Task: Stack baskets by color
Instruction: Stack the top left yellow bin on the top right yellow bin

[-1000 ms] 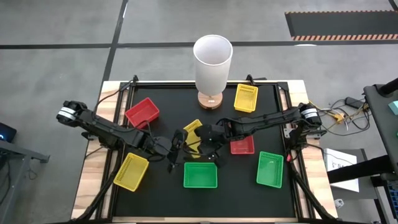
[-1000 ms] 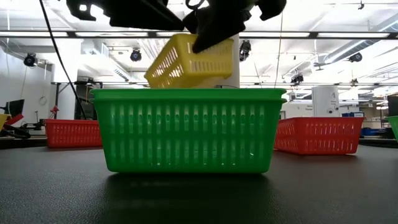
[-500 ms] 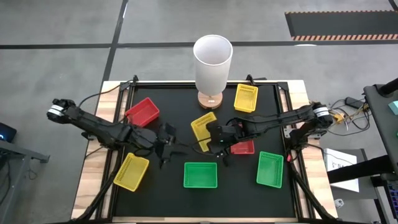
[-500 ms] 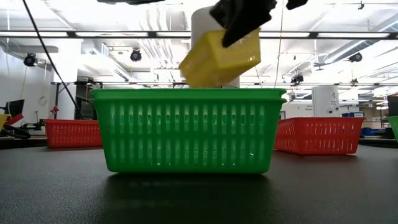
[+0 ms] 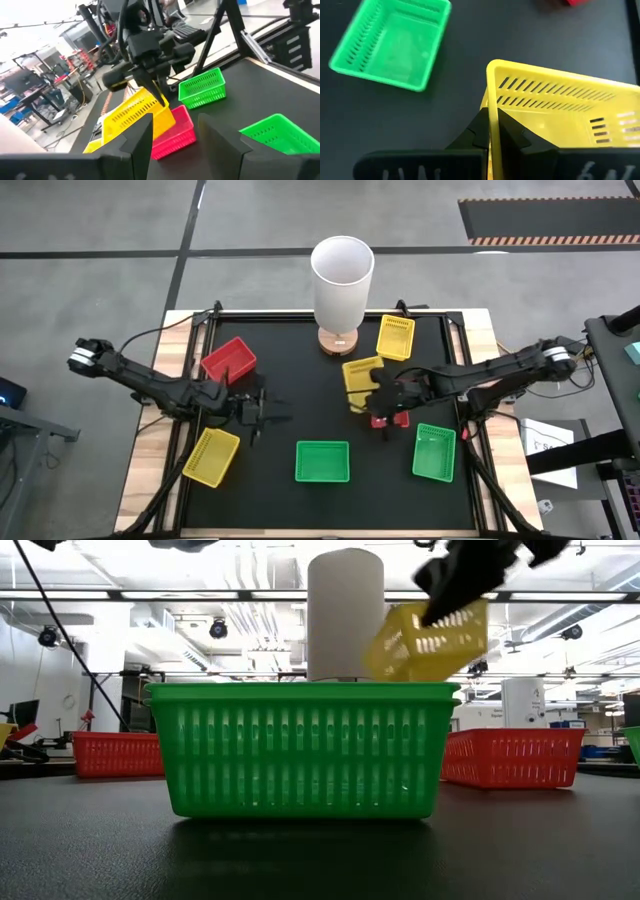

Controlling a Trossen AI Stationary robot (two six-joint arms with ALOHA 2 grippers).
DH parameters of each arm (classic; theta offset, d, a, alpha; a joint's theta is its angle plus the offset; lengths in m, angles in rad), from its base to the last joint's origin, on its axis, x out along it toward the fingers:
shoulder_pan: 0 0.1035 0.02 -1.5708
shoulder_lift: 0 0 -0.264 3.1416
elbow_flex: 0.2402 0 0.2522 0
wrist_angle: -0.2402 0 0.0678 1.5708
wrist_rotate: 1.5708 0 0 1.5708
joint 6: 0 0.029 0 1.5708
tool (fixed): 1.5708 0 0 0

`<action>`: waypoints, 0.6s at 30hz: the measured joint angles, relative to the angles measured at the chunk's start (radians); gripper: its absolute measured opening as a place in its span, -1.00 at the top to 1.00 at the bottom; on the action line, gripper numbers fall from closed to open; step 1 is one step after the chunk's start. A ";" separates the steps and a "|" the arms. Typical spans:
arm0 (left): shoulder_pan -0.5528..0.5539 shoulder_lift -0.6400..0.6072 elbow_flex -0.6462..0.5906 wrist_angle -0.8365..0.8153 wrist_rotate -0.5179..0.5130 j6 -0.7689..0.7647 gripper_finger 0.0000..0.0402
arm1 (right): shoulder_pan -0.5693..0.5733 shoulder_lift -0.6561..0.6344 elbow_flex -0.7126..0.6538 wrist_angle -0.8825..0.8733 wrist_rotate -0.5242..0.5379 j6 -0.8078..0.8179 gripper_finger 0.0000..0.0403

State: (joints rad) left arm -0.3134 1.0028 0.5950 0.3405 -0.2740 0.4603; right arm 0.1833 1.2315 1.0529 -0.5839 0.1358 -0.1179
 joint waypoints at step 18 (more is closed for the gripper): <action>0.000 -0.020 -0.014 0.023 -0.024 0.026 0.29 | -0.226 -0.294 -0.275 0.150 0.171 -0.008 0.96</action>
State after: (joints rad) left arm -0.3138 0.9825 0.5808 0.3639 -0.2982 0.4858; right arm -0.0424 0.9371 0.7778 -0.4343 0.3069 -0.1261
